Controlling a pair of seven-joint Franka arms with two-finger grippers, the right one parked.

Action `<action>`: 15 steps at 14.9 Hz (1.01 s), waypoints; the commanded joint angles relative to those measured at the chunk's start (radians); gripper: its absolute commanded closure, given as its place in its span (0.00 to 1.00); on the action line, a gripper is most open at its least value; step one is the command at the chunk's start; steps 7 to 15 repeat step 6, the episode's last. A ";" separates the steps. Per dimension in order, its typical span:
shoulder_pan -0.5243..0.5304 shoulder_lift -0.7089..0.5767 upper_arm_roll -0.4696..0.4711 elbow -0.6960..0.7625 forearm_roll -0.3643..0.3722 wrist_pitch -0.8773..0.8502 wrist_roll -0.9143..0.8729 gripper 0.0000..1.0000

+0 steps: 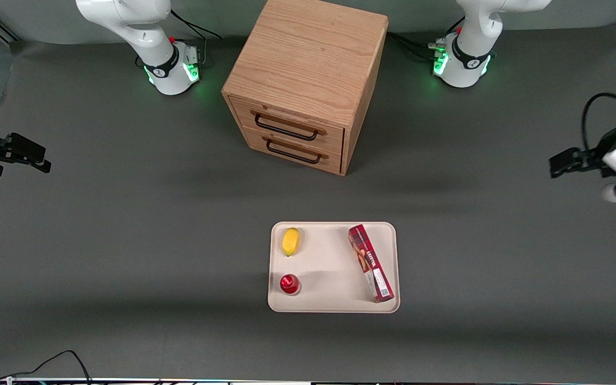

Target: Place red cookie box on tray

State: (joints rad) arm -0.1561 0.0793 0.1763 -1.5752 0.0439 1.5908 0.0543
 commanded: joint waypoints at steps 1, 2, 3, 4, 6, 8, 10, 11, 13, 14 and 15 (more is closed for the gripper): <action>-0.008 -0.036 0.023 -0.034 -0.002 0.008 0.033 0.00; 0.003 -0.036 0.017 -0.023 -0.003 -0.012 0.027 0.00; 0.030 -0.032 -0.016 -0.014 -0.001 -0.021 0.027 0.00; 0.070 -0.032 -0.064 -0.012 -0.001 -0.023 0.025 0.00; 0.082 -0.033 -0.075 -0.012 -0.001 -0.028 0.025 0.00; 0.082 -0.033 -0.075 -0.012 -0.001 -0.028 0.025 0.00; 0.082 -0.033 -0.075 -0.012 -0.001 -0.028 0.025 0.00; 0.082 -0.033 -0.075 -0.012 -0.001 -0.028 0.025 0.00; 0.082 -0.033 -0.075 -0.012 -0.001 -0.028 0.025 0.00; 0.082 -0.033 -0.075 -0.012 -0.001 -0.028 0.025 0.00; 0.082 -0.033 -0.075 -0.012 -0.001 -0.028 0.025 0.00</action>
